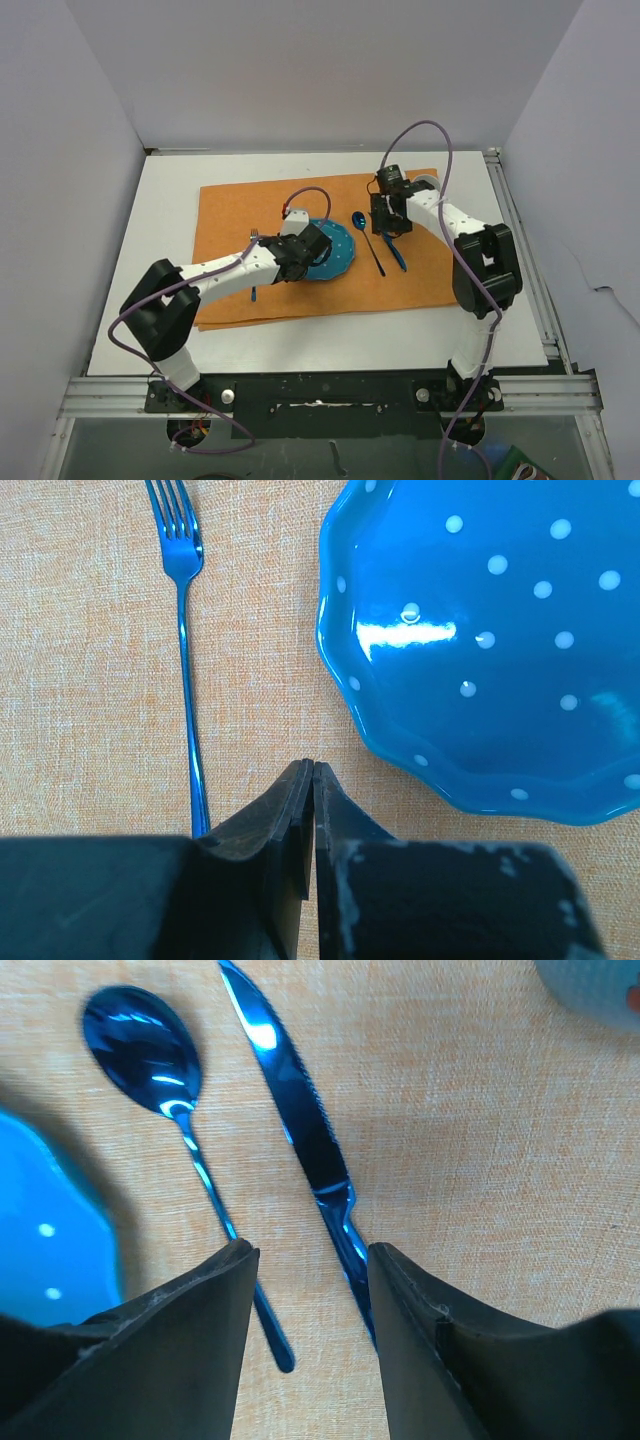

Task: Set the dinner table for one person

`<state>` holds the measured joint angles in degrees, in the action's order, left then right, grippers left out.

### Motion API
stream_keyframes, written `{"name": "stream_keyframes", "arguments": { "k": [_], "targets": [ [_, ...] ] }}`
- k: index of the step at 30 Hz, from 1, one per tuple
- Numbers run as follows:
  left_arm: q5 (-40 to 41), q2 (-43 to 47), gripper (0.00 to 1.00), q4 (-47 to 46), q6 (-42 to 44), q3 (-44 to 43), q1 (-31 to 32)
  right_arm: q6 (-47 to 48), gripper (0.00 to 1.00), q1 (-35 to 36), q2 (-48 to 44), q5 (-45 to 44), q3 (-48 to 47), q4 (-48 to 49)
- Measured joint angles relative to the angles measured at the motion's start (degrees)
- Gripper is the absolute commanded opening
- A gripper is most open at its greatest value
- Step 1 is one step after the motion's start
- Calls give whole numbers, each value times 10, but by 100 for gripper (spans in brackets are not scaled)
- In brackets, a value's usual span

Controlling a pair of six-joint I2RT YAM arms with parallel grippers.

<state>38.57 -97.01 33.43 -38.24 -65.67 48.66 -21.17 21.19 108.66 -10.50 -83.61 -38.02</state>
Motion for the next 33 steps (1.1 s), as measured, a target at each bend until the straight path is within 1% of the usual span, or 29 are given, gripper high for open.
{"name": "stream_keyframes", "arguments": {
  "k": [4,10,15,20,23,24,25,26,27,28,33],
  "targets": [
    [0,-4,4,2,0,0,0,14,47,-22,24,16,1,-4],
    [0,-8,4,3,1,-1,0,30,46,-48,28,37,2,-3],
    [-1,-15,4,4,2,-6,0,32,44,-56,29,50,10,1],
    [-1,-15,4,4,2,-7,0,25,43,-53,27,66,70,20],
    [-3,-15,4,4,2,-7,0,21,41,-50,5,69,101,38],
    [-4,-15,4,4,2,-7,0,19,37,-50,-2,70,112,41],
    [-5,-15,4,4,2,-7,0,18,29,-50,-5,71,121,41],
    [-5,-15,4,4,2,-7,0,18,15,-50,-6,70,126,43],
    [-6,-15,4,4,2,-7,0,17,3,-50,-7,68,127,46],
    [-7,-15,4,4,2,-7,0,17,0,-50,-8,67,129,49],
    [-10,-15,4,4,2,-7,0,12,0,-50,-12,66,133,52]
  ]
}}
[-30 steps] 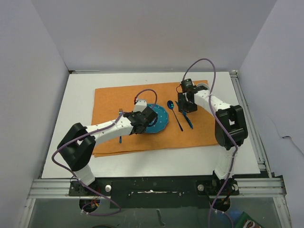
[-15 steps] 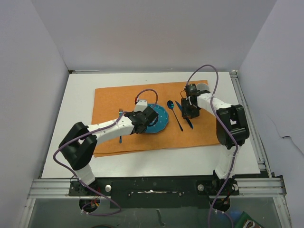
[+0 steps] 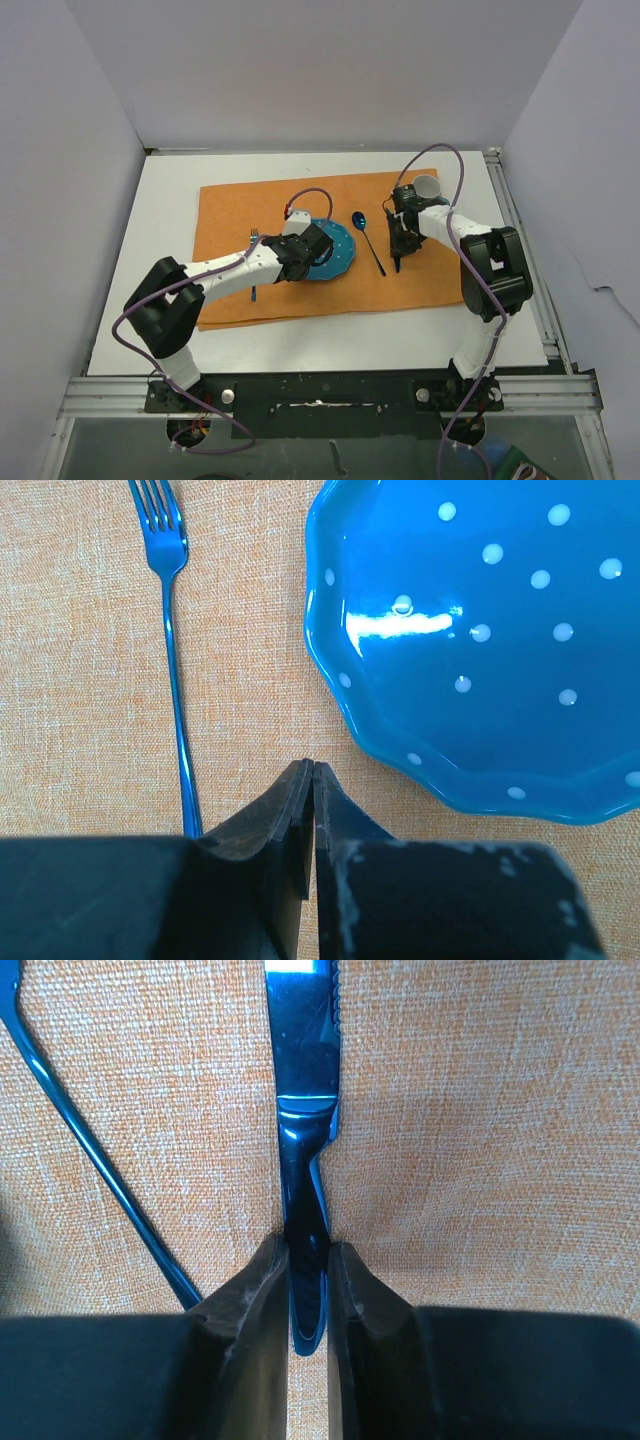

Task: Set the dinner table for one person

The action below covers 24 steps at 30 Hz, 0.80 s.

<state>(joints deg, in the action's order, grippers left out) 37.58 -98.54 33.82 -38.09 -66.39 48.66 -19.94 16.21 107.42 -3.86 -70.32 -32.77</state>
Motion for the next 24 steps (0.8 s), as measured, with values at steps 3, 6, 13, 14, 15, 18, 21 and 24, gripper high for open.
{"name": "stream_keyframes", "arguments": {
  "k": [3,6,13,14,15,18,21,24],
  "targets": [
    [-1,0,4,0,0,0,0,0,0,1,0,0,0,0],
    [-3,0,4,0,0,0,0,0,0,2,0,-2,-1,-1],
    [-5,0,4,0,0,0,0,0,23,7,0,-9,-3,-6],
    [-5,0,4,0,0,0,0,0,27,8,0,-10,-3,-6],
    [-6,0,4,0,0,0,0,0,28,10,0,-11,-3,-7],
    [-6,0,4,0,0,0,0,0,33,13,0,-12,-3,-9],
    [-6,0,4,0,0,0,0,0,35,16,0,-12,-5,-15],
    [-8,0,4,-1,0,0,0,0,37,19,0,-12,-9,-23]
  ]
}}
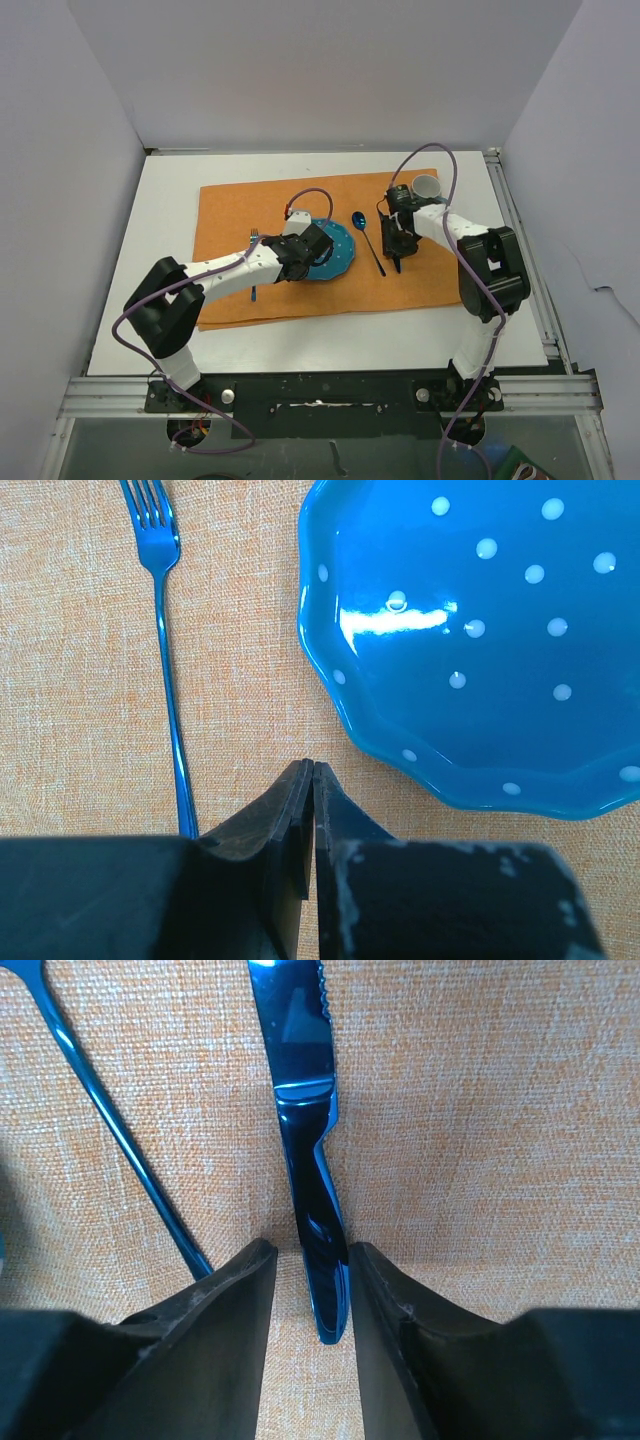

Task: Set the dinner table for one person

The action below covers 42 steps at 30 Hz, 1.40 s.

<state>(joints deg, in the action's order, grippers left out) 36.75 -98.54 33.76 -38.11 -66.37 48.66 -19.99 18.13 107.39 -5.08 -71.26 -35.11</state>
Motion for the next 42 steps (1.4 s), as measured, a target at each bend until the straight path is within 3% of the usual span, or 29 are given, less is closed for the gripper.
{"name": "stream_keyframes", "arguments": {
  "k": [9,15,23,28,42],
  "targets": [
    [-4,0,4,0,0,0,0,1,43,7,-3,0,-30,-22],
    [-6,0,4,0,0,0,0,10,43,8,-1,16,-102,-44],
    [-7,0,4,0,0,0,0,35,43,15,76,49,-202,-56],
    [-7,0,4,1,0,0,0,43,43,27,120,64,-205,-69],
    [-6,-8,4,2,0,-2,0,47,39,37,124,76,-204,-73]
  ]
}}
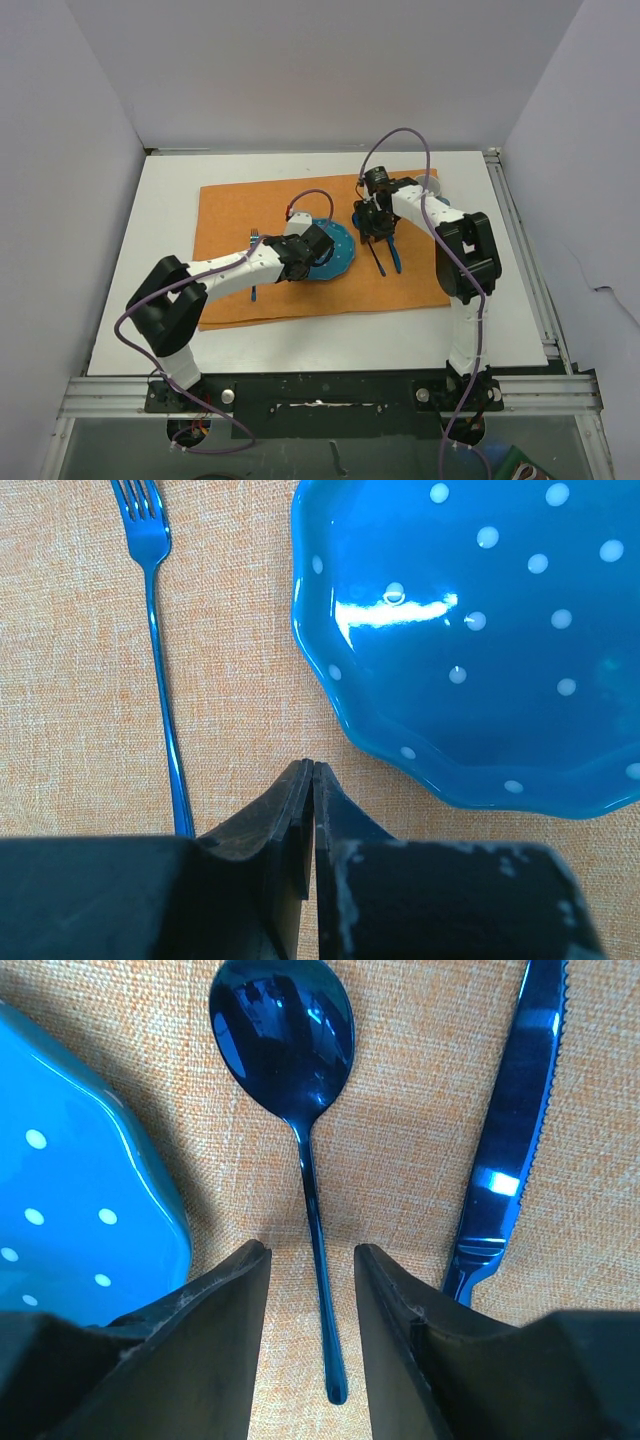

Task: Set the dinner table for one person

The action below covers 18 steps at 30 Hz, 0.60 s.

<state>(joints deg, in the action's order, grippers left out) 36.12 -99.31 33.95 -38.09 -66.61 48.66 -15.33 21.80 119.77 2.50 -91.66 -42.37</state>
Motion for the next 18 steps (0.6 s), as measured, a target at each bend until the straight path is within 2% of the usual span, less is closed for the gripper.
{"name": "stream_keyframes", "arguments": {
  "k": [6,9,10,18],
  "targets": [
    [0,0,4,2,0,0,0,0,30,-1,0,1,21,12],
    [0,0,4,2,0,0,0,2,5,-1,0,0,26,18],
    [0,0,4,2,0,0,0,3,0,-1,1,0,26,20],
    [0,0,4,3,0,0,0,3,0,-3,2,-3,26,21]
  ]
}}
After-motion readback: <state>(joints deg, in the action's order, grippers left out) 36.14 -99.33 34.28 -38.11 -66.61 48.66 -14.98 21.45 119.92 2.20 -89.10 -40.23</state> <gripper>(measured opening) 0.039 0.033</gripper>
